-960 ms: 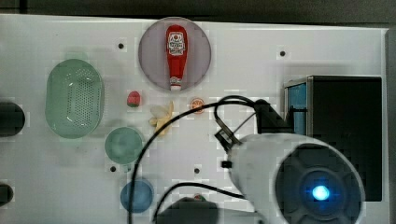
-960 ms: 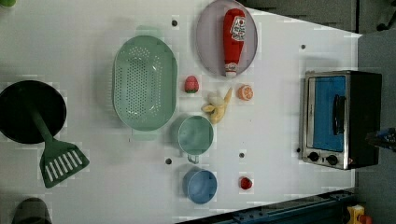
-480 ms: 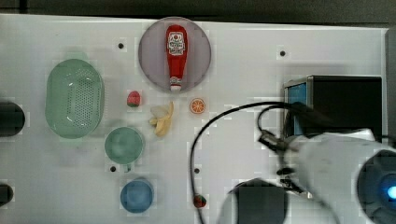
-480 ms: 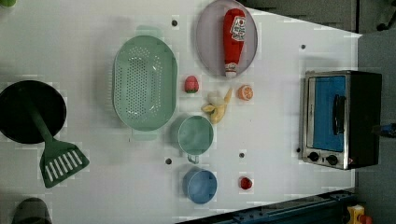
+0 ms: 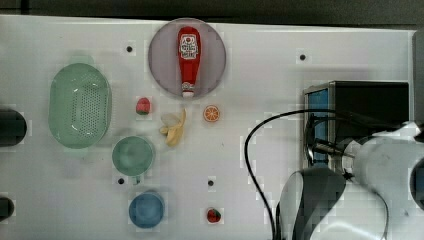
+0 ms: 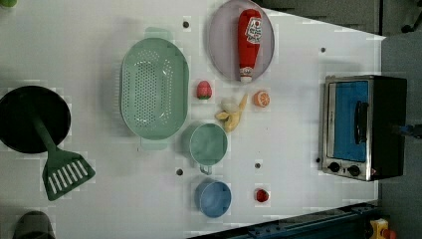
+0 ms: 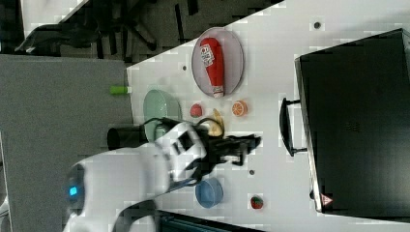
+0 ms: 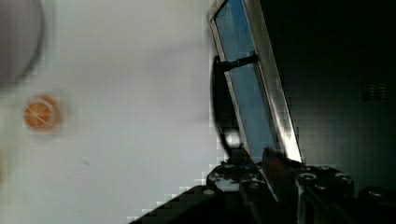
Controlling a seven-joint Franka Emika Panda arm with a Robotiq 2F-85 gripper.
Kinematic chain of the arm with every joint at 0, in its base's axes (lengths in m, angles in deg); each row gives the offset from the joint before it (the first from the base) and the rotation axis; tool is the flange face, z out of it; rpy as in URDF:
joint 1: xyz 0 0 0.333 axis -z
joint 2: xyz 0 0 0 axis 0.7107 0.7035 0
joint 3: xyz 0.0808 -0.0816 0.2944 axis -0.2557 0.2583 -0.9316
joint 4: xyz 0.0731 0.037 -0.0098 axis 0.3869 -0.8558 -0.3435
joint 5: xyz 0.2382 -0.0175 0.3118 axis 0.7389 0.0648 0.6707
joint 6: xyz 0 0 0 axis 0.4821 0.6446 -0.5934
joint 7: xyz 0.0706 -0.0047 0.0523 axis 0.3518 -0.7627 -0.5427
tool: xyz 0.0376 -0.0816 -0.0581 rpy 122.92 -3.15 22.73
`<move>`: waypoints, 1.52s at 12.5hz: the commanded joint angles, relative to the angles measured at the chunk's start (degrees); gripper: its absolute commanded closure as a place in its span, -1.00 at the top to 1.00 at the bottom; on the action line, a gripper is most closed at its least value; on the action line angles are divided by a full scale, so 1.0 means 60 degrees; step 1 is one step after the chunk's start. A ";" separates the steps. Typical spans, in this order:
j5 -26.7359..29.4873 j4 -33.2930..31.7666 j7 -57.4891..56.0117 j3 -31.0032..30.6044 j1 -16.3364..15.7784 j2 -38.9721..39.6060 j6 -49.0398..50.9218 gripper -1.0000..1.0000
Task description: Flap open oven.
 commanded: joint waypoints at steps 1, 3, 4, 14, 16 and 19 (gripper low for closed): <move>-0.0072 -0.0171 -0.2103 0.0218 0.0091 0.0475 -0.0916 -0.65; -0.0059 -0.0187 -0.2109 0.0336 0.0094 0.1004 -0.1321 -0.65; -0.0052 -0.0190 -0.2111 0.0336 0.0090 0.1246 -0.1519 -0.65; 0.0034 -0.0444 -0.2026 0.0136 0.0053 0.2387 -0.2349 -0.65; -0.0024 -0.0468 -0.1852 0.0070 0.0023 0.2520 -0.2551 -0.65; -0.0574 -0.0635 -0.1002 -0.0199 -0.0185 0.2539 -0.2589 -0.65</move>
